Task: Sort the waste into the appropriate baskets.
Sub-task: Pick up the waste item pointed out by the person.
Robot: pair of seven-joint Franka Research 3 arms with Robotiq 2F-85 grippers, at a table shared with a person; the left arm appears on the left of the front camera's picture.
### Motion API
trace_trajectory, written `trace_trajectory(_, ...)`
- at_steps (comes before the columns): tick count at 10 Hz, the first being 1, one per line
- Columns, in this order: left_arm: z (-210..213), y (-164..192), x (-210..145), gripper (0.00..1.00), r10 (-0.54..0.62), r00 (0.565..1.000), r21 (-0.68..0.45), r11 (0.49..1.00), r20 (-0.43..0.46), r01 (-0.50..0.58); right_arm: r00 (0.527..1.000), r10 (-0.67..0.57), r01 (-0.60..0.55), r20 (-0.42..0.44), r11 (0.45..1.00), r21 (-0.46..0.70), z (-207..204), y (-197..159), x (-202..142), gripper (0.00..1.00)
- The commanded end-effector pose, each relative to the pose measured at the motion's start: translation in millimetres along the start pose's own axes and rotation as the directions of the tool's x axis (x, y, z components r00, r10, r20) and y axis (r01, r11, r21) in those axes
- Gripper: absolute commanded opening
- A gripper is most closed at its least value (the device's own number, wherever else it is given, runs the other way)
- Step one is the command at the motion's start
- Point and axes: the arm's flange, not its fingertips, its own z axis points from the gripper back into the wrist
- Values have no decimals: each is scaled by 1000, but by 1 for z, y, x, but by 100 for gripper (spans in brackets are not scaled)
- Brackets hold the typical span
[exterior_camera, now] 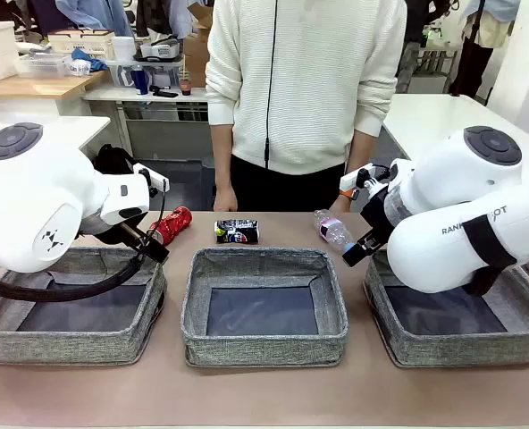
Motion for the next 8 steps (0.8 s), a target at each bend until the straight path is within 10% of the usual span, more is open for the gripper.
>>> trace_trajectory(1, 0, 0, 0, 100, 0, 1000, 0, 1000, 0, 0, 1000, 0, 0, 0, 1000, 0, 0, 0, 0, 100)
trace_trajectory(8, 0, 0, 0, 100, 0, 1000, 0, 1000, 0, 0, 1000, 0, 0, 0, 1000, 0, 0, 0, 0, 100)
